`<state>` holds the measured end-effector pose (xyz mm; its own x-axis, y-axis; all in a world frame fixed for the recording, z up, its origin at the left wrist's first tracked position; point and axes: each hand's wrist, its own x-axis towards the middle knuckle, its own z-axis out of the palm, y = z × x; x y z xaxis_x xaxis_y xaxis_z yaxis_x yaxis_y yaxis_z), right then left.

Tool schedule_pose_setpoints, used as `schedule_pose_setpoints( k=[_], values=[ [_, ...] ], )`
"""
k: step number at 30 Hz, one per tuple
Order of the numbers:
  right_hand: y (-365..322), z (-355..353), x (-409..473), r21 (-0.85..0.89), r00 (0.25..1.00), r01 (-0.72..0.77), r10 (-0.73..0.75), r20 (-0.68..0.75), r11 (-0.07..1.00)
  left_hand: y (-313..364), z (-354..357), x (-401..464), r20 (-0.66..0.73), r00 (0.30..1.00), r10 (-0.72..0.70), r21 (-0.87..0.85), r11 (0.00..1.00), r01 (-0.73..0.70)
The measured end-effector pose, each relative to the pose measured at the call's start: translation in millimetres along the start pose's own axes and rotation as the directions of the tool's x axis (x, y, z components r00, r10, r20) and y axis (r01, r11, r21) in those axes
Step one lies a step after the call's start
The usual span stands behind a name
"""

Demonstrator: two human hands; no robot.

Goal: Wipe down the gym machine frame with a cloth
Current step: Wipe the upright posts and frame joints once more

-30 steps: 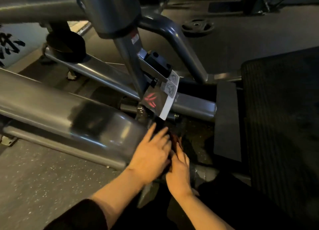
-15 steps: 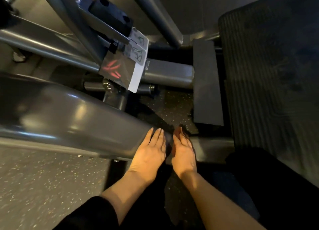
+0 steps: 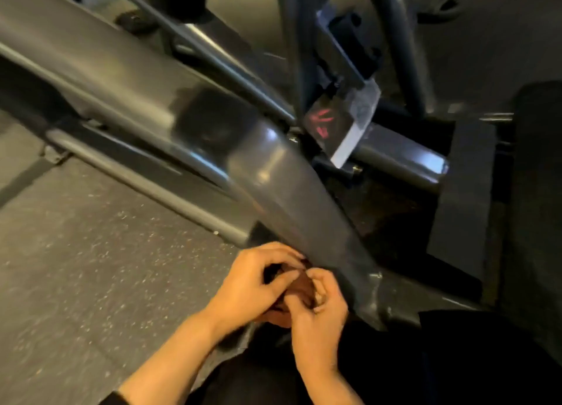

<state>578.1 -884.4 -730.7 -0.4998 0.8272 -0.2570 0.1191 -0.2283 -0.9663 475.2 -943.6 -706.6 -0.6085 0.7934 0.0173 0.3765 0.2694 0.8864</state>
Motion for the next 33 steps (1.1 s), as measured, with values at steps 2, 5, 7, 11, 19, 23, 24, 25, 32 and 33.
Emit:
schedule_pose_setpoints(
  k=[2,5,7,11,19,23,24,25,32,33],
  values=[
    [8.5,21.8,-4.0,-0.01,0.98,-0.032,0.034,0.195,0.999,-23.6,-21.6,-21.1,-0.14,0.973,-0.185,-0.168,0.973,0.161],
    [27.0,53.6,1.2,-0.142,0.92,-0.036,0.088,0.383,0.989,-55.5,-29.2,-48.3,-0.098,0.88,-0.464,-0.49,0.792,0.364],
    [36.6,66.1,4.0,-0.236,0.881,-0.032,0.139,0.452,0.971,-73.6,-24.8,-56.4,-0.115,0.799,-0.59,-0.634,0.663,0.398],
    [67.0,48.8,12.6,-0.535,0.939,0.323,-0.193,0.285,0.781,-106.3,-17.5,-52.5,-0.307,0.689,-0.656,-0.488,0.73,0.478],
    [98.0,34.9,58.1,-0.71,0.925,0.379,-0.263,0.275,0.593,-138.5,35.8,18.5,-0.291,0.89,-0.352,-0.059,0.935,0.351],
    [86.9,62.3,78.9,-0.552,0.896,0.414,-0.218,0.386,0.724,-154.6,43.2,38.6,-0.553,0.819,-0.157,-0.03,0.985,0.169],
    [87.1,70.1,84.9,-0.533,0.887,0.436,-0.244,0.393,0.726,-155.1,39.9,49.8,-0.599,0.783,-0.168,-0.048,0.984,0.174],
    [86.4,76.6,91.5,-0.536,0.885,0.436,-0.236,0.401,0.723,-155.1,35.4,61.5,-0.588,0.79,-0.176,-0.061,0.983,0.173],
    [108.9,99.1,128.5,-0.731,0.934,0.352,-0.17,0.314,0.585,-181.4,-20.1,122.3,-0.42,0.894,-0.158,0.409,0.846,0.342],
    [109.4,99.2,131.3,-0.758,0.923,0.378,-0.156,0.351,0.532,-182.8,-32.5,128.6,-0.485,0.851,-0.202,0.4,0.813,0.422]
  ],
)
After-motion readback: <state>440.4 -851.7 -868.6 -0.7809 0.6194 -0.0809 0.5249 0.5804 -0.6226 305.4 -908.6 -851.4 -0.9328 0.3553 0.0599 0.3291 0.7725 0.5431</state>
